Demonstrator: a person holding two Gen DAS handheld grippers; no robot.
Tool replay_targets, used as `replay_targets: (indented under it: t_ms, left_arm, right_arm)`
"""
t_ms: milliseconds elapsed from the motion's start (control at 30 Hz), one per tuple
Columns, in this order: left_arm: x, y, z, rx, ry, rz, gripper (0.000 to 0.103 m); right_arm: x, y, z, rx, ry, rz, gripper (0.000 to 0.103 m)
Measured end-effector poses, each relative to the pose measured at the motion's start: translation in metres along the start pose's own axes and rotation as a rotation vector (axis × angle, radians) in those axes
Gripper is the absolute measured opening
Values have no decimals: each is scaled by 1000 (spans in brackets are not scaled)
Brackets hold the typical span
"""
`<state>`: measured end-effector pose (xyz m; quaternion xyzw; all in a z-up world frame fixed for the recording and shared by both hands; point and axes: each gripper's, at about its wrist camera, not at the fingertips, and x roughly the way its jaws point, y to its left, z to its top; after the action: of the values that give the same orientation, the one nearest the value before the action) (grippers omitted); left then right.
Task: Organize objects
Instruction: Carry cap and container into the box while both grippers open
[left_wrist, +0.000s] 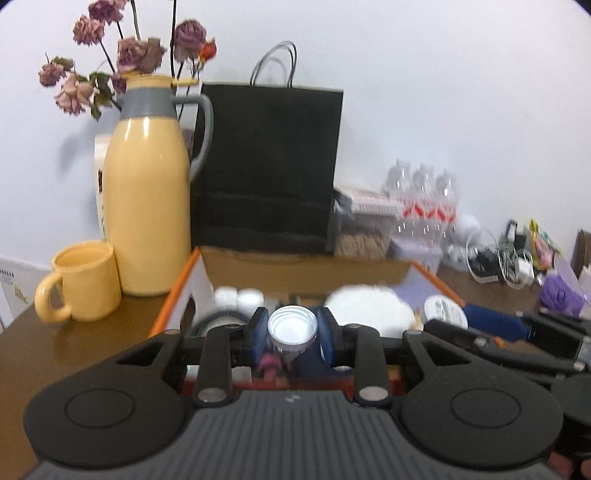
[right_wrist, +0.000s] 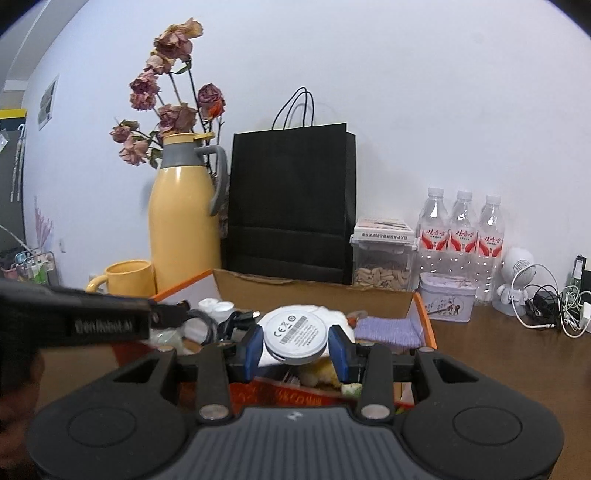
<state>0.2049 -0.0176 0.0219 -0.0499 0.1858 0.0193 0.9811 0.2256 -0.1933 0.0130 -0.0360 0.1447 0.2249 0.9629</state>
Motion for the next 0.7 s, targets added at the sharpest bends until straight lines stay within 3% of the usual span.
replay_targets:
  t_ms: [233,700]
  left_arm:
    - [30,7,21,3,-42,16,30]
    - [87,11,34,-3,0,42,30]
  right_arm:
    - [38,-6,19,8,-14,-36,37]
    - [105,-25,28,2,48,-83,37]
